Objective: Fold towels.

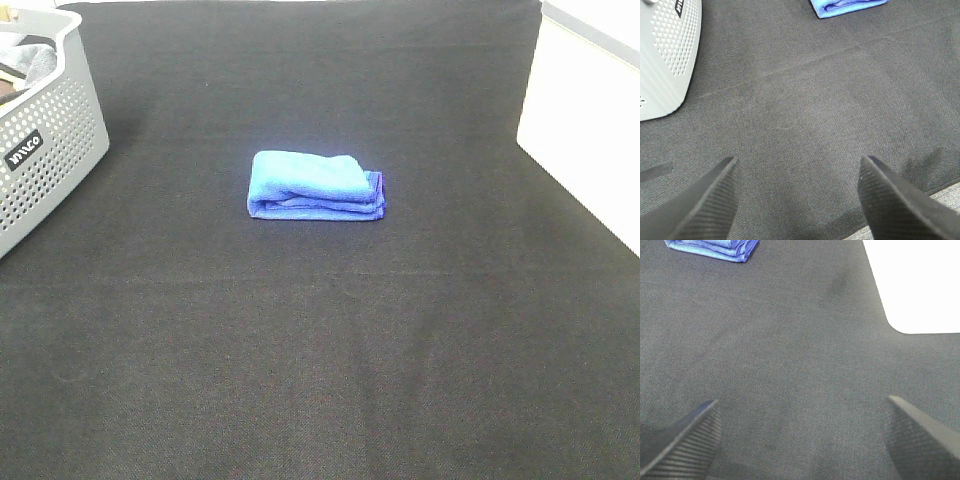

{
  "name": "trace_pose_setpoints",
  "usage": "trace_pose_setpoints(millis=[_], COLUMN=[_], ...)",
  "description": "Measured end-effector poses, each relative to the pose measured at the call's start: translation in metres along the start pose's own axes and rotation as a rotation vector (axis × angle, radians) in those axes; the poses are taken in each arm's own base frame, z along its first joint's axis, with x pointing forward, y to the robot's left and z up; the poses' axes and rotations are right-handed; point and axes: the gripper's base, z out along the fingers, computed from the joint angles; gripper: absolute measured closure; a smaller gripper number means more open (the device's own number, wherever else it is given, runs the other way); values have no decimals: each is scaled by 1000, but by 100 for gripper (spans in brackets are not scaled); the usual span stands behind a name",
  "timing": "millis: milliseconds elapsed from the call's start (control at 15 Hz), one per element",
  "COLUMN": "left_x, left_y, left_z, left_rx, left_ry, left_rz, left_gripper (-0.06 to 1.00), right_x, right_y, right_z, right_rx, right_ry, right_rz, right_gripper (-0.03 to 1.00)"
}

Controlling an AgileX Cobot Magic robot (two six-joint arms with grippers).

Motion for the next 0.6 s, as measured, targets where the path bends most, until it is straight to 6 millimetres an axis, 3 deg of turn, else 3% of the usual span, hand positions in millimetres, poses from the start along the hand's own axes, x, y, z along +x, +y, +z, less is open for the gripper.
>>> trace_pose_setpoints(millis=[600], left_x=[0], left_y=[0], left_z=[0], left_rx=[-3], left_ry=[1], left_rz=[-56], left_gripper=[30], right_x=[0], right_y=[0], right_z=[0], right_rx=[1], right_ry=[0], right_rz=[0], right_gripper=[14])
